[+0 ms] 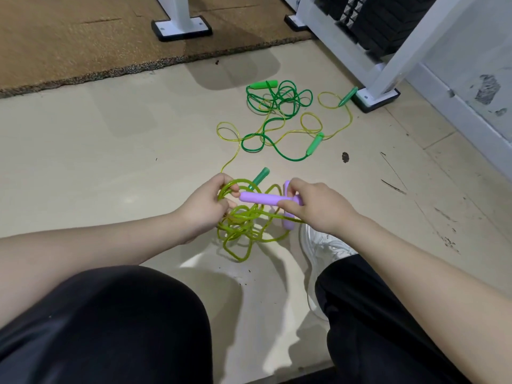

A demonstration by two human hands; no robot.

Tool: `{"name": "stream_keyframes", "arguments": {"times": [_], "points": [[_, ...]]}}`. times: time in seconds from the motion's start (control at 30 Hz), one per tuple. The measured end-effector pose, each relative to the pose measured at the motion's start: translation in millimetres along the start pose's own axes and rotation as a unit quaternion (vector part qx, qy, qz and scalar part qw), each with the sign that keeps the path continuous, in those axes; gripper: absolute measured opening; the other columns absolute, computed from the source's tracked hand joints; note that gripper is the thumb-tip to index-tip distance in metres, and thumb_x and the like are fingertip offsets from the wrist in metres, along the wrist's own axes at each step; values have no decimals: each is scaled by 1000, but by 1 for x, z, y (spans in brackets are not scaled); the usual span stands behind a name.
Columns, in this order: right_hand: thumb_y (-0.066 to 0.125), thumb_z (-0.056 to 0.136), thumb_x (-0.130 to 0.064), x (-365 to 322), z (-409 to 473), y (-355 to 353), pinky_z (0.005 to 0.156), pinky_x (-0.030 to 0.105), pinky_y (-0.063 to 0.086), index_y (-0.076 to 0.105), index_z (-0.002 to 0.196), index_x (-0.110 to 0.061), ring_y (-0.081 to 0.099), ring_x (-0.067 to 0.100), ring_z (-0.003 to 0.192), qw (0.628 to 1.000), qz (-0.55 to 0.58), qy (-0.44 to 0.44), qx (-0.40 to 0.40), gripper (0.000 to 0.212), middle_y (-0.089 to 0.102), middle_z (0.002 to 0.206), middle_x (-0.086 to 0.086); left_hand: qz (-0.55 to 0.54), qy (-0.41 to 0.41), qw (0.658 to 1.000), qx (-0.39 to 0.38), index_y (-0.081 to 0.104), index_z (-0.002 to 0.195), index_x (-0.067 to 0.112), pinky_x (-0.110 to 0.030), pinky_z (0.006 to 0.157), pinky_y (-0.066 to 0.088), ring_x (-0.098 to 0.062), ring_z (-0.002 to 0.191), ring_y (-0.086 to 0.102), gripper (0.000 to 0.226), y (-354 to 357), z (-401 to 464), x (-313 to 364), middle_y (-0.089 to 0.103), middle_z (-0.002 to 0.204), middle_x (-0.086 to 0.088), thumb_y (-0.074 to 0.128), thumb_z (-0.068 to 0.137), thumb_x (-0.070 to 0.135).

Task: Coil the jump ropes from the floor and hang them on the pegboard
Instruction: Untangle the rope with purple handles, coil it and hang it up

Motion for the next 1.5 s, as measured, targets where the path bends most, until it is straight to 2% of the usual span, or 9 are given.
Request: {"name": "stream_keyframes", "arguments": {"times": [0.3, 0.43, 0.6, 0.73, 0.87, 1.1, 1.27, 1.37, 1.5], "points": [[73, 78, -19, -26, -7, 12, 78, 22, 42, 25, 143, -25, 52, 17, 102, 968, 249, -25, 20, 81, 39, 126, 7, -10, 86, 987, -138, 58, 97, 23, -15, 64, 43, 2, 71, 57, 33, 20, -15, 29, 65, 81, 21, 39, 92, -4], [59, 86, -1, -30, -8, 27, 46, 24, 43, 50, 128, -19, 47, 12, 49, 894, 441, 1, -77, 47, 58, 90, 2, -14, 120, 971, -208, 58, 110, 32, -16, 92, 42, -1, 105, 57, 35, 29, -24, 39, 63, 110, 17, 48, 83, 13], [62, 86, -14, -17, 0, 16, 38, 22, 31, 47, 103, -14, 38, 14, 43, 889, 445, 103, 13, 22, 54, 68, 3, 94, 164, 967, -169, 40, 133, 32, -20, 104, 36, 1, 116, 48, 57, 28, -21, 43, 49, 128, 12, 51, 78, 22], [48, 95, -17, -15, -3, 16, 30, 11, 18, 45, 92, -10, 31, 6, 35, 767, 625, 143, -37, 9, 53, 69, 6, 186, 150, 971, -14, 30, 140, 17, -24, 108, 26, -16, 129, 31, 94, 8, -6, 31, 29, 136, 1, 50, 59, 61], [38, 98, -24, -20, -9, 24, 24, 12, 15, 45, 83, -8, 28, 3, 28, 659, 718, 170, -145, 23, 50, 58, 3, 33, 39, 993, -107, 25, 138, 25, -16, 99, 40, -5, 128, 40, 102, 18, -12, 12, 42, 134, 4, 74, 52, 49], [50, 94, -16, -27, -18, 41, 28, 10, 17, 47, 84, -13, 28, 3, 31, 754, 627, 138, -142, 11, 52, 67, 4, -10, -71, 988, -136, 32, 134, 32, -18, 76, 48, -6, 72, 64, 74, 15, -43, 4, 61, 105, 1, 75, 76, 14], [40, 94, -25, -34, -28, 58, 34, 14, 27, 51, 80, -13, 36, 9, 35, 659, 702, 172, -208, 22, 53, 71, 8, 76, -18, 988, -134, 52, 92, 17, -22, 54, 47, -9, 59, 54, 26, 24, -51, 19, 60, 84, -8, 71, 79, 7], [35, 87, -16, -42, -36, 51, 42, 18, 38, 53, 100, -13, 45, 13, 44, 636, 714, 117, -269, 22, 55, 82, 10, 162, -42, 983, -73, 52, 97, 15, -25, 64, 45, -12, 67, 54, 39, 11, -52, 17, 60, 77, 2, 80, 71, 23], [30, 87, 5, -46, -41, 48, 43, 19, 36, 47, 120, -20, 41, 13, 47, 725, 621, 77, -289, 45, 54, 101, 5, 174, -58, 981, -66, 49, 88, 23, -13, 56, 42, -8, 65, 52, 29, 5, -64, 24, 56, 75, 6, 74, 76, 16]]}}
Point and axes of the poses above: each hand's wrist, its own z-axis towards the middle knuckle, its own y-axis out of the palm, x = y × z, the point moved 6 cm from there along z, towards the middle knuckle
